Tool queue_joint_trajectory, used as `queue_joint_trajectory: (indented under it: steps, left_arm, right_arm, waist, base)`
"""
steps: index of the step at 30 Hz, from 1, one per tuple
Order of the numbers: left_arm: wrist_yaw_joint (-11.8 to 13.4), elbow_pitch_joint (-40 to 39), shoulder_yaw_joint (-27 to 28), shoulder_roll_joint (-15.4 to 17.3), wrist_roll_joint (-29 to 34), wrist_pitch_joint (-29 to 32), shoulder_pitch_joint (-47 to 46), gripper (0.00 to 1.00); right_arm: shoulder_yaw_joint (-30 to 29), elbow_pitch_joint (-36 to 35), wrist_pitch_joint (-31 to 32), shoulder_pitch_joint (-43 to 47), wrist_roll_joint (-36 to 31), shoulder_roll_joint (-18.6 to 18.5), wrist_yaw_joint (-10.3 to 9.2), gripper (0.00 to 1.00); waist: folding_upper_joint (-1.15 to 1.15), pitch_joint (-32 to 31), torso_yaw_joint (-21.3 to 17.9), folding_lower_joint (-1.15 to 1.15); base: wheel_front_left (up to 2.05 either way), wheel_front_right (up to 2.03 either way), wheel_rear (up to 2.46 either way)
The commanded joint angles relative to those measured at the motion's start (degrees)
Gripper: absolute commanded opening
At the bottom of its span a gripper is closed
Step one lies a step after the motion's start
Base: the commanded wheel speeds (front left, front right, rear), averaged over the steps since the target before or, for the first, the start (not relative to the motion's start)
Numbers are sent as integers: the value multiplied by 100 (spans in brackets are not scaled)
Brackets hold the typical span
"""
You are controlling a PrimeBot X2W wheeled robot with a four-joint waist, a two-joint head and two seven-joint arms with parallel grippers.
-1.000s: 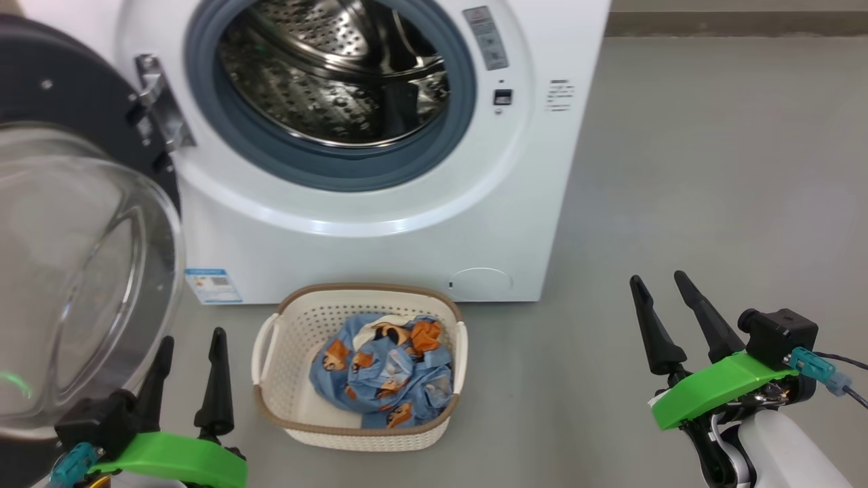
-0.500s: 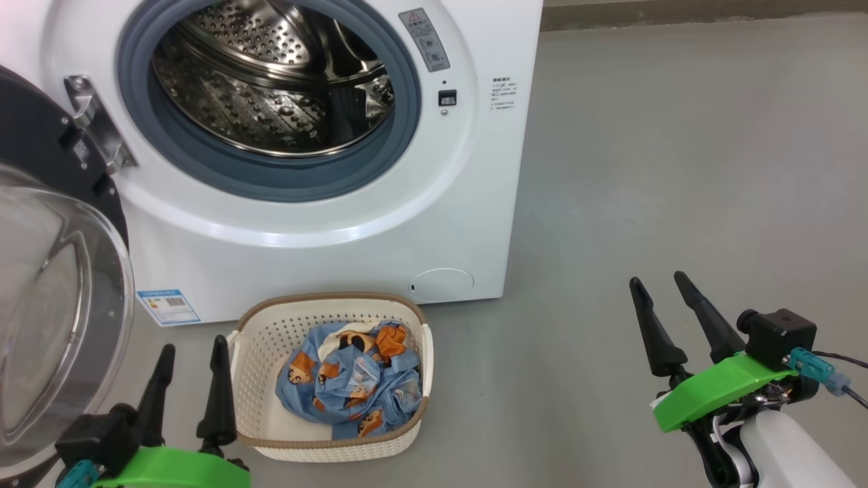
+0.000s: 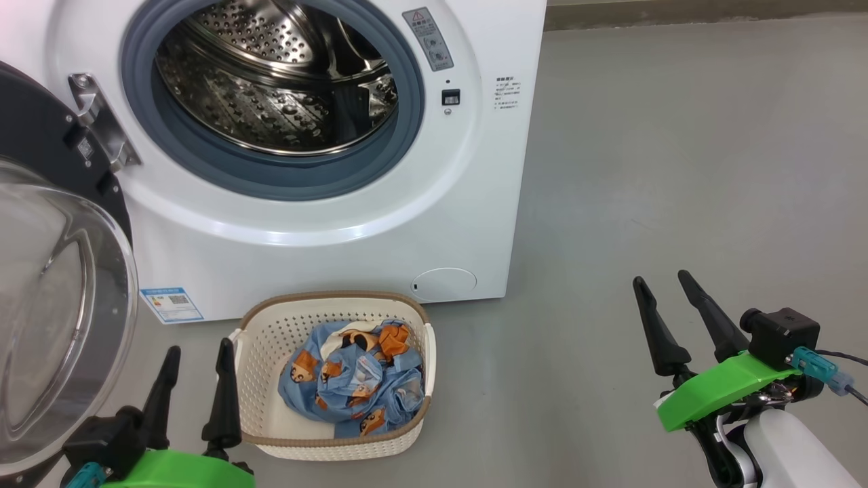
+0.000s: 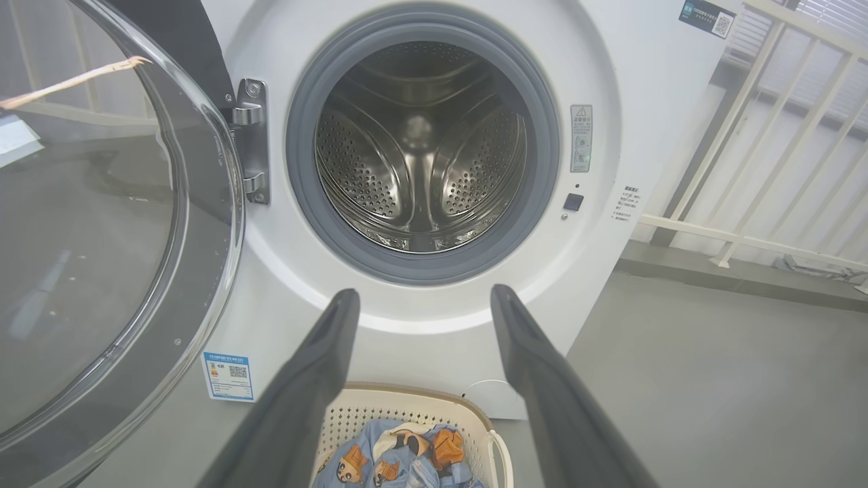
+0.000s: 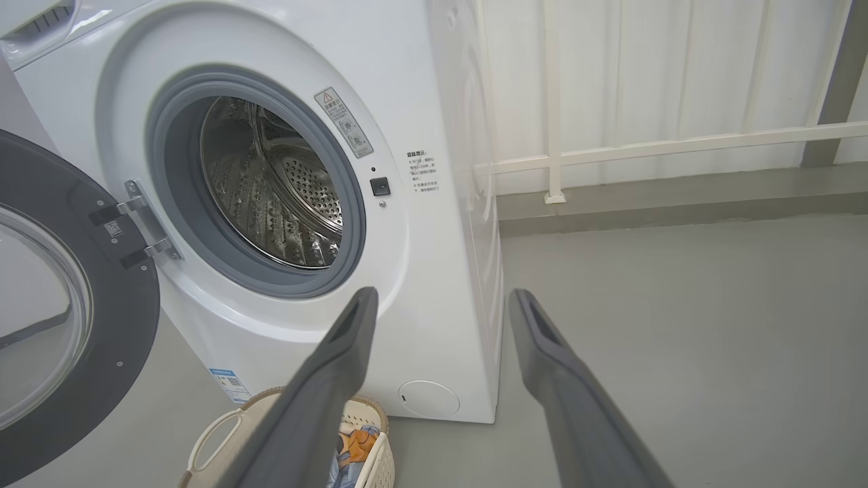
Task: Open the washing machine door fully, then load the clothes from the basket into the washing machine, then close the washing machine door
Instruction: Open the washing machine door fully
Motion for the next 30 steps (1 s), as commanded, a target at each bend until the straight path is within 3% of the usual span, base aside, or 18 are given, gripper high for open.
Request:
queue_joint_trajectory:
  steps: [1,30]
  left_arm:
    - [-18,-97,190,114,34,-74,-159,100]
    - [20,-136,96,191,53,-98,-201,100]
  right_arm:
    - [54,-136,-69,-125,-45,-69,26,100]
    - [39,-149,-69,-120,-16,-6,26,100]
  waist:
    - [0,-3,6,0]
    - [0,7,81,0]
  base:
    - [0,0,0]
    - [0,0,0]
